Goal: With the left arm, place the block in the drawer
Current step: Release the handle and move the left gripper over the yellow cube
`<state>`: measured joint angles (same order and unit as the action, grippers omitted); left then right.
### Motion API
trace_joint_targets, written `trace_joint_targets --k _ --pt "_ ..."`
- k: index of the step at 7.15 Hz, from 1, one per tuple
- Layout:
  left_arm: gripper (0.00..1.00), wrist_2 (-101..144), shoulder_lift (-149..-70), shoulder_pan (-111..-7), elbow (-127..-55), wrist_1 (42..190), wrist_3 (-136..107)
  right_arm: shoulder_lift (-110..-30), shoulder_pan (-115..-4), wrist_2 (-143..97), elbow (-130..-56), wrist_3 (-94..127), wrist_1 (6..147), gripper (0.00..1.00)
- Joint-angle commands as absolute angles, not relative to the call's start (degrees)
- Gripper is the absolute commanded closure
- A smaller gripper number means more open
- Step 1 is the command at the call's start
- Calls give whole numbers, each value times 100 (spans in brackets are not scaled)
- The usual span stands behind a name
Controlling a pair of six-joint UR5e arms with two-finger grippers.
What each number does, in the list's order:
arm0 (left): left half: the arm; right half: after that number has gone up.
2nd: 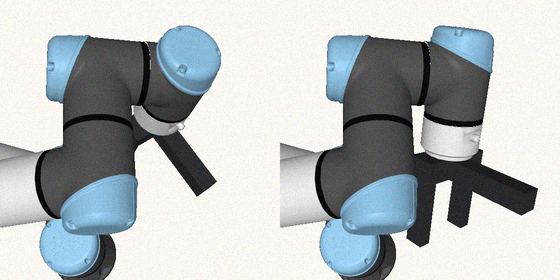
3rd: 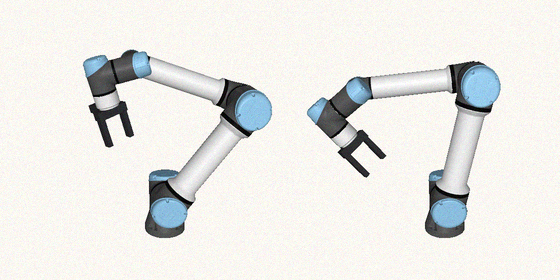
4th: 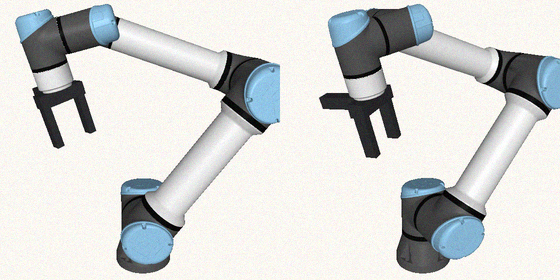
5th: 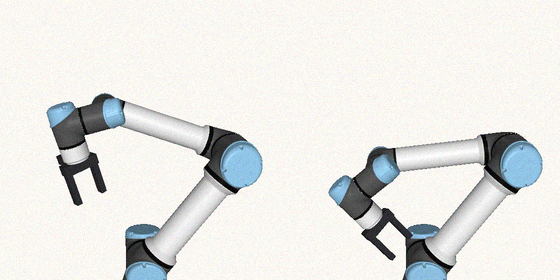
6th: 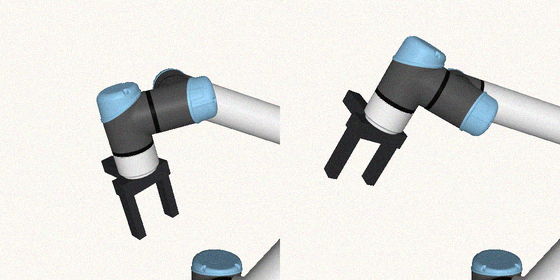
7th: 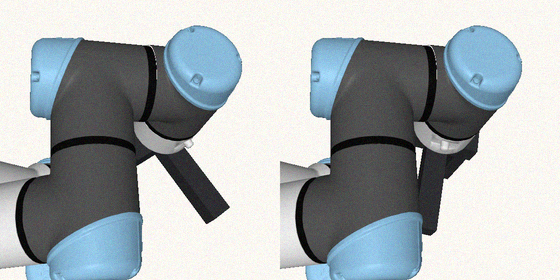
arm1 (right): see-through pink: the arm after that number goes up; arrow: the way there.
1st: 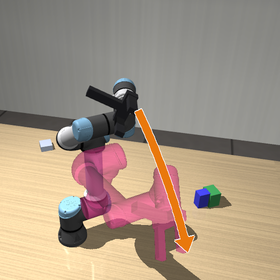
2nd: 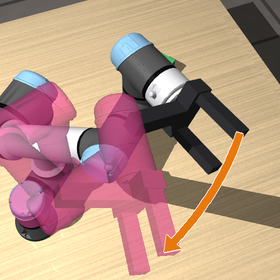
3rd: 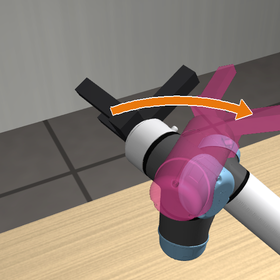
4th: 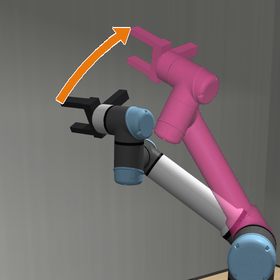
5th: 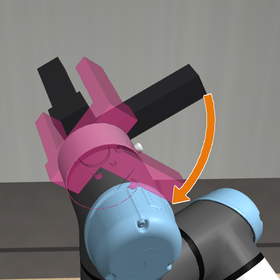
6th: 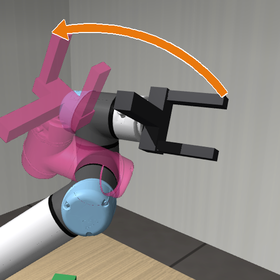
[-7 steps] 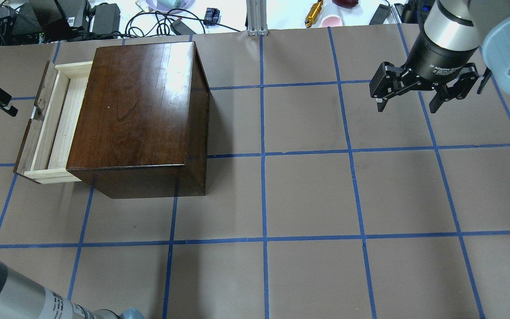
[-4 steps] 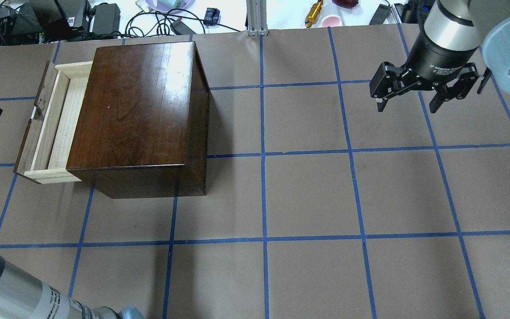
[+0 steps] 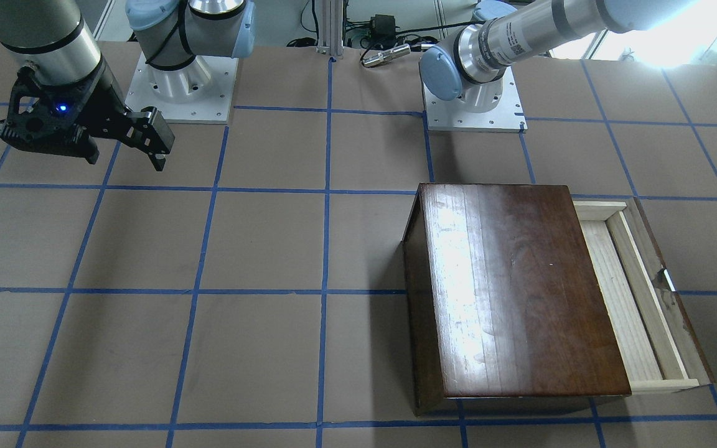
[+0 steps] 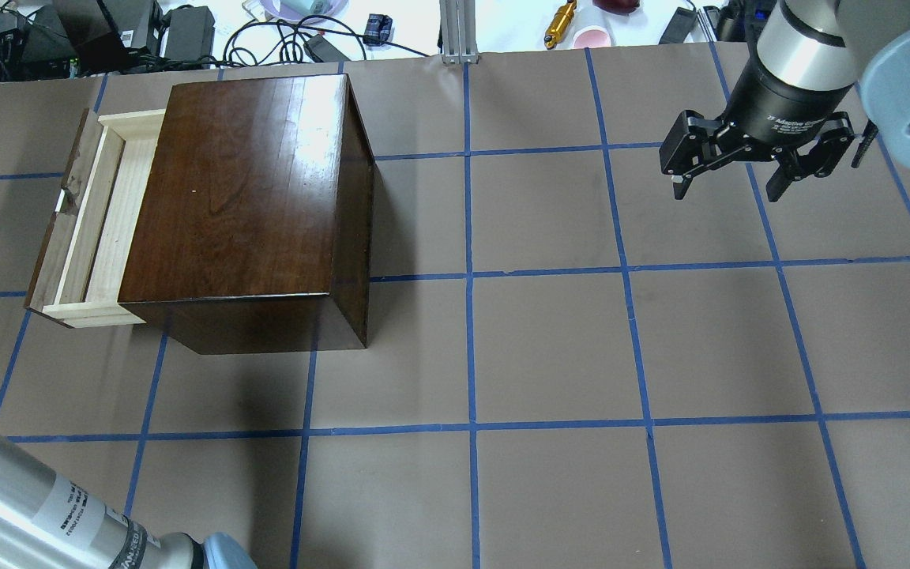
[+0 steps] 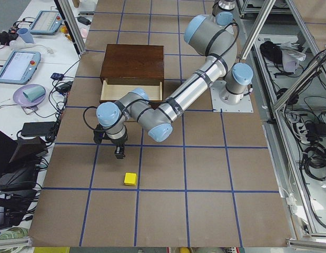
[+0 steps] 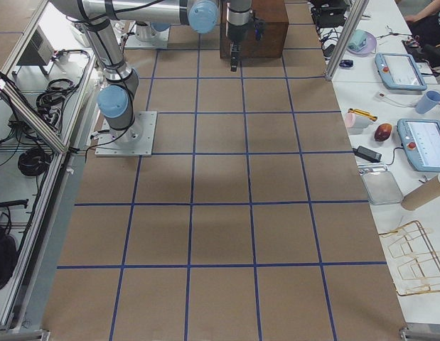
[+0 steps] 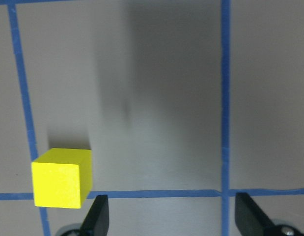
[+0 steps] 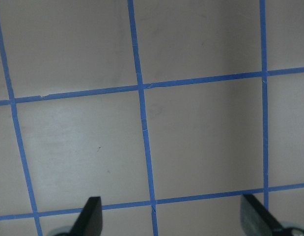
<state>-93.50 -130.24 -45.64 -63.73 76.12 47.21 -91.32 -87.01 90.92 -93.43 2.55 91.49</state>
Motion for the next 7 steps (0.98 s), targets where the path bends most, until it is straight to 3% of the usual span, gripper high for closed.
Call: trace_joint_targets --k 1,7 --pt "9 -9369 -13411 -4299 -6048 7472 5342 -9132 -8701 9088 -9343 255 9149 0" --pt "9 -9212 -13939 -3991 -5888 7005 5783 -9132 -8701 9088 -9343 255 9149 0"
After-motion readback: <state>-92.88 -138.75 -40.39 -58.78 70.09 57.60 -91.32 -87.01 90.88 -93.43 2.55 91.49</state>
